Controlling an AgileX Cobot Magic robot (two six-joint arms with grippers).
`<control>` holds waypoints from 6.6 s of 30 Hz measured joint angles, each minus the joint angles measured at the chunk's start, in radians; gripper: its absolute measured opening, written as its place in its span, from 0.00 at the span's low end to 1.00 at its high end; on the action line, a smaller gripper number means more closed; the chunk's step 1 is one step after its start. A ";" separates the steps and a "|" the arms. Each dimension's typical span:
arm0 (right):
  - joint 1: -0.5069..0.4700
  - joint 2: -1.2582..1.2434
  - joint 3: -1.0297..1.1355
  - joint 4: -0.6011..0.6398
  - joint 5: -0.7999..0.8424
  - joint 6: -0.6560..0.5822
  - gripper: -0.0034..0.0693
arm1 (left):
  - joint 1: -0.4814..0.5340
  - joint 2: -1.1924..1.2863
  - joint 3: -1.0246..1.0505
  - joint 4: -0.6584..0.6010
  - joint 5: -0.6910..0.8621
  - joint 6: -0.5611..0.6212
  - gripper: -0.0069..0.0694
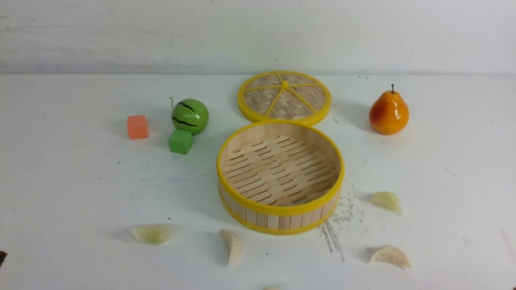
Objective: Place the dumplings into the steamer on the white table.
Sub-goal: 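Reach for and grasp a dumpling on the table with the left gripper, then place the dumpling into the bamboo steamer basket with the left gripper, then reach for and grasp a dumpling on the table with the left gripper, then place the dumpling into the bamboo steamer basket with the left gripper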
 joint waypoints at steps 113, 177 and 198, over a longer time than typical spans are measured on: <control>0.582 0.789 -0.826 -0.828 0.541 -0.479 0.10 | -0.688 2.377 -2.008 1.129 0.624 -0.006 0.42; 0.582 0.789 -0.826 -0.849 0.497 -0.423 0.19 | -0.658 1.806 -1.417 1.013 0.587 -0.004 0.33; 0.582 0.789 -0.826 -0.865 0.548 -0.423 0.20 | -0.596 2.362 -2.010 0.985 0.739 0.043 0.40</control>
